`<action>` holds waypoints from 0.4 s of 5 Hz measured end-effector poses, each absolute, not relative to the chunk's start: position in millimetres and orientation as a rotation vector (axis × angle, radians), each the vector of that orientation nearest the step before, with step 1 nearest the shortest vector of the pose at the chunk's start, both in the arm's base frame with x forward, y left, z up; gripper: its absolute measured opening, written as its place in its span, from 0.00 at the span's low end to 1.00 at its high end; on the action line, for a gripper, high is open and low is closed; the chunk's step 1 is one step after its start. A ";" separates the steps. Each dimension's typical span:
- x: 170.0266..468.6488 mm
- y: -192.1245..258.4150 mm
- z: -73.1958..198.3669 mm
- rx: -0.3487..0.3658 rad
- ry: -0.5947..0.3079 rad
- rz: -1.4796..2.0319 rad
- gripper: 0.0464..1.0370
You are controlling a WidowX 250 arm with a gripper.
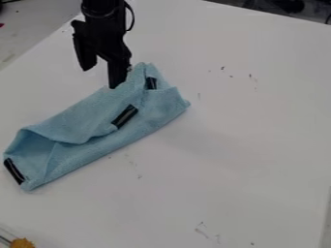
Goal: Unfold the cloth from bottom right to top left
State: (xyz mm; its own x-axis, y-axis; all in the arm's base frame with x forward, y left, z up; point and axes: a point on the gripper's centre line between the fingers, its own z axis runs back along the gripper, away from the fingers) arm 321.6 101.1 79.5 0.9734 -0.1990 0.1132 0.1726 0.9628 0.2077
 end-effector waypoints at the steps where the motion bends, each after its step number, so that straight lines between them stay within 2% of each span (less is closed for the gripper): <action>1: 315.6 84.0 71.6 0.168 -0.113 -0.182 0.96; 2: 309.7 76.0 60.6 0.133 -0.115 -0.182 0.96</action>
